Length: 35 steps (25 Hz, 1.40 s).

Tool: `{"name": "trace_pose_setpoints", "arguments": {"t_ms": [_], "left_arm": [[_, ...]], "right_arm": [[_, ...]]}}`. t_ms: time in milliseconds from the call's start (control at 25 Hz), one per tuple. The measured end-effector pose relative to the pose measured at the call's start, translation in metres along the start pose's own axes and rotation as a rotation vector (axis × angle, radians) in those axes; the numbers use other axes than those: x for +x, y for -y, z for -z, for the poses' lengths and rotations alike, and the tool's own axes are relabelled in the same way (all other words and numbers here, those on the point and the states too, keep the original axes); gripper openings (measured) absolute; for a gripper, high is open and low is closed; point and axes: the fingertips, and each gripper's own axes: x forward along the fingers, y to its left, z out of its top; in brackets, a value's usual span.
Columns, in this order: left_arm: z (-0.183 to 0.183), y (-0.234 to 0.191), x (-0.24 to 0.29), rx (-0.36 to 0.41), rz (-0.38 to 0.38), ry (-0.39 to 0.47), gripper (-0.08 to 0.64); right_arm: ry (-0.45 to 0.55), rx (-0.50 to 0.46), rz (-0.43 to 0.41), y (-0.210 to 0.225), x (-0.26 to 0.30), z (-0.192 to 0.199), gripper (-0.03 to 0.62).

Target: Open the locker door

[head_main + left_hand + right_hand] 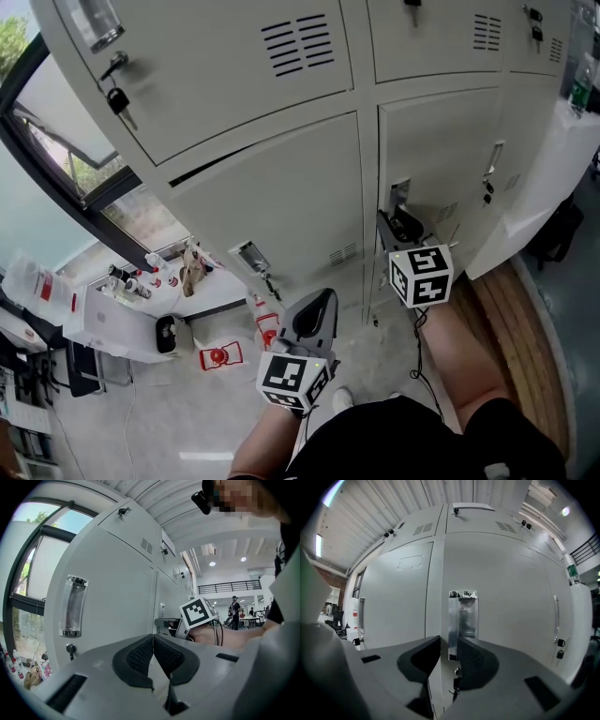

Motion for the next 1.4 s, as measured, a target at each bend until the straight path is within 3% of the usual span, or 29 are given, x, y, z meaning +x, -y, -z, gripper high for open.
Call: {"name": "trace_pose_setpoints", "arguments": {"t_ms": [560, 1040, 1400], "left_arm": [[-0.003, 0.017, 0.008, 0.01, 0.08, 0.006, 0.017], [-0.004, 0.045, 0.031, 0.016, 0.201, 0.002, 0.017], [-0.007, 0.066, 0.045, 0.017, 0.271, 0.006, 0.017]], "right_arm": [[-0.002, 0.006, -0.094, -0.001, -0.027, 0.004, 0.16], [0.005, -0.019, -0.229, 0.001, -0.06, 0.007, 0.16], [0.004, -0.04, -0.281, 0.009, -0.088, 0.01, 0.161]]}}
